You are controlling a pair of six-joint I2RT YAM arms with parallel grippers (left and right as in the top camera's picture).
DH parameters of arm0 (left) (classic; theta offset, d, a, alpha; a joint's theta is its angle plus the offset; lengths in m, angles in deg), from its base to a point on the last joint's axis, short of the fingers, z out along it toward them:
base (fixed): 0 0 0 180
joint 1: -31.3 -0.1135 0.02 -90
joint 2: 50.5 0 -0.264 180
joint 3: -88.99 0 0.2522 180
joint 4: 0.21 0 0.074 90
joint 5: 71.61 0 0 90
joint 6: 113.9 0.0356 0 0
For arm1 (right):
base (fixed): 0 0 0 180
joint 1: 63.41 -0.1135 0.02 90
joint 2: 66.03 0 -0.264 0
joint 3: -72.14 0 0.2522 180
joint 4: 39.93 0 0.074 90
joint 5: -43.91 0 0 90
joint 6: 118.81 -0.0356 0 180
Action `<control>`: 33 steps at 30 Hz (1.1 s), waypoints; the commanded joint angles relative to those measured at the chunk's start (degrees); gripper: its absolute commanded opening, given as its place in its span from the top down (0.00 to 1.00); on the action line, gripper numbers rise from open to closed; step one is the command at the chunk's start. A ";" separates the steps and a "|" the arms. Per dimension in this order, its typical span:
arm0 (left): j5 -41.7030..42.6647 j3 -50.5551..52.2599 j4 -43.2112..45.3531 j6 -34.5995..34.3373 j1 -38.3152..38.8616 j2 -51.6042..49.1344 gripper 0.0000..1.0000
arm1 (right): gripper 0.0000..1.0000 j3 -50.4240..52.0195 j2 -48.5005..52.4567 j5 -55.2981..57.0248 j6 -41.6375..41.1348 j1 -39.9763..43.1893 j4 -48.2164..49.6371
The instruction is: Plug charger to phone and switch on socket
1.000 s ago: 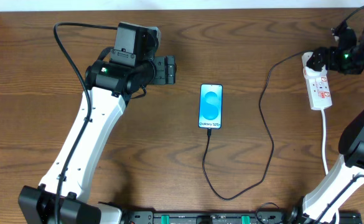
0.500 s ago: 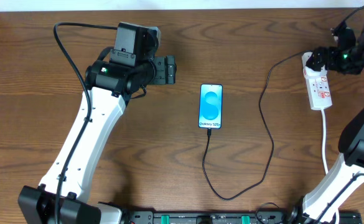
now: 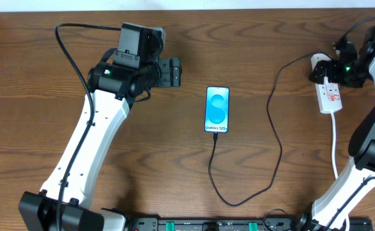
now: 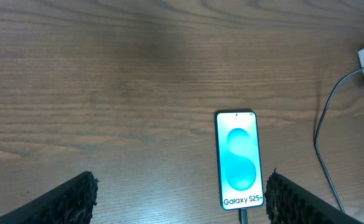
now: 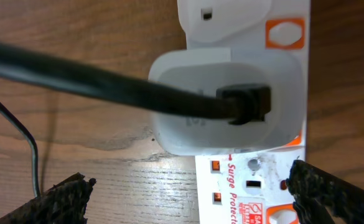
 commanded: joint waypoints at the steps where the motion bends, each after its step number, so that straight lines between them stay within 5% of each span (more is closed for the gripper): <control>1: -0.79 -0.15 -0.17 0.50 0.07 0.22 0.14 | 0.01 0.66 0.61 -0.76 0.66 0.02 0.76; 33: -0.79 -0.15 -0.17 0.50 0.07 0.22 0.14 | 0.01 0.68 4.13 -2.95 0.63 -0.02 4.00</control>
